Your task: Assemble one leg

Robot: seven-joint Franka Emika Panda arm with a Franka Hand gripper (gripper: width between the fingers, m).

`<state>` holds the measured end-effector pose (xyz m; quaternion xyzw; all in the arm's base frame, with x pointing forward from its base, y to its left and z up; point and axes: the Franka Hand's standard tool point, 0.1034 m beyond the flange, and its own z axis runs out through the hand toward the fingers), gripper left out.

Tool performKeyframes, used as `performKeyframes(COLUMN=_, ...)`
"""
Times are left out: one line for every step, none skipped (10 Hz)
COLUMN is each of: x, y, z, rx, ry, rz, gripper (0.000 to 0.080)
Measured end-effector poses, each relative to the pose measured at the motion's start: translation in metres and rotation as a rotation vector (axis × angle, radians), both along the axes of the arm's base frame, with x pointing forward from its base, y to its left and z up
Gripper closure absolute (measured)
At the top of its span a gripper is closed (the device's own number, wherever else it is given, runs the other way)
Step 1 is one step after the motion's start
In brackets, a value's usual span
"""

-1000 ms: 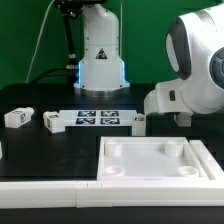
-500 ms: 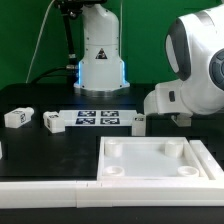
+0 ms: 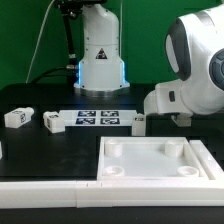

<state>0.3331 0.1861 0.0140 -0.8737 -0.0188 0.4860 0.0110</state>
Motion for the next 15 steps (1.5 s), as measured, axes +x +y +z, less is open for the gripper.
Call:
performKeyframes(x=0.002, y=0.001, z=0.008, rx=0.002, ry=-0.004, rz=0.005, gripper=0.0511)
performKeyframes(x=0.006, y=0.000, z=0.022, rx=0.001, ry=-0.003, rz=0.011, gripper=0.0511)
performKeyframes(x=0.009, y=-0.003, z=0.039, rx=-0.001, ry=0.007, rz=0.017, gripper=0.0511)
performKeyframes(x=0.014, y=-0.004, z=0.055, rx=-0.002, ry=0.001, rz=0.021, gripper=0.0509)
performKeyframes(x=0.020, y=-0.003, z=0.063, rx=0.000, ry=-0.023, rz=0.022, gripper=0.0509)
performKeyframes(x=0.019, y=-0.003, z=0.062, rx=0.000, ry=-0.025, rz=0.022, gripper=0.0509)
performKeyframes(x=0.023, y=-0.002, z=0.059, rx=0.003, ry=-0.060, rz=0.016, gripper=0.0509)
performKeyframes(x=0.030, y=0.000, z=0.058, rx=0.009, ry=-0.146, rz=0.005, gripper=0.0509)
performKeyframes(x=0.034, y=0.001, z=0.058, rx=0.014, ry=-0.248, rz=-0.004, gripper=0.0509)
performKeyframes(x=0.034, y=-0.001, z=0.060, rx=0.017, ry=-0.319, rz=-0.009, gripper=0.0509)
performKeyframes(x=0.042, y=-0.004, z=0.061, rx=0.027, ry=-0.417, rz=-0.020, gripper=0.0509)
performKeyframes(x=0.050, y=-0.009, z=0.063, rx=0.051, ry=-0.519, rz=-0.014, gripper=0.0509)
performKeyframes(x=0.057, y=-0.014, z=0.064, rx=0.069, ry=-0.598, rz=-0.008, gripper=0.0509)
performKeyframes(x=0.068, y=-0.017, z=0.066, rx=0.077, ry=-0.707, rz=-0.018, gripper=0.0509)
performKeyframes(x=0.069, y=-0.021, z=0.069, rx=0.090, ry=-0.752, rz=-0.006, gripper=0.0509)
